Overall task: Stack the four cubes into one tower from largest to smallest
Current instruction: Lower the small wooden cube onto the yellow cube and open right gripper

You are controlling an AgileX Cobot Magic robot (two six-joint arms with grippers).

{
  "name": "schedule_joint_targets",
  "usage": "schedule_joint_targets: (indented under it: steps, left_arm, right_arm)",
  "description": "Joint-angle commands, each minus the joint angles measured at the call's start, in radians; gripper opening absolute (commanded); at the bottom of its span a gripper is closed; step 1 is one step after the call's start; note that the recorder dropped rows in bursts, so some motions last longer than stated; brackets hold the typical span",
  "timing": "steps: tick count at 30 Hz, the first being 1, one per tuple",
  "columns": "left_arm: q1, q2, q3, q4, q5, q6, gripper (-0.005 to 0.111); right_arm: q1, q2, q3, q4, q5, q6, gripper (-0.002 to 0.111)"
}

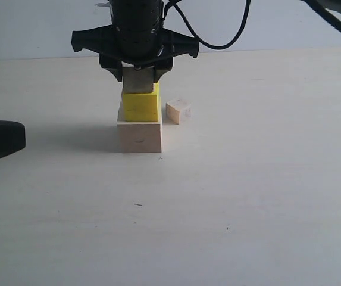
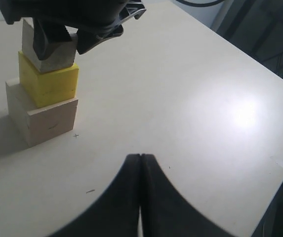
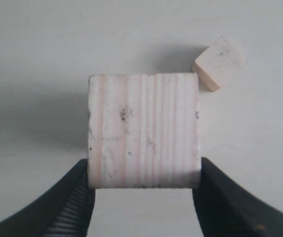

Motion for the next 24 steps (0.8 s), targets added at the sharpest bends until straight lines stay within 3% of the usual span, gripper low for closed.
schedule_joint_targets:
  steps: [1, 14, 24]
  left_arm:
    - [-0.008, -0.004, 0.005, 0.003, -0.011, -0.007, 0.000]
    - [-0.008, -0.004, 0.005, 0.003, -0.013, -0.007, 0.000]
    - [-0.008, -0.004, 0.005, 0.003, -0.013, -0.007, 0.000]
  right_arm:
    - [0.001, 0.003, -0.008, 0.000, 0.005, 0.004, 0.001]
    - [0.001, 0.003, -0.008, 0.008, -0.004, 0.004, 0.023]
    - [0.001, 0.003, -0.008, 0.014, -0.024, 0.000, 0.056]
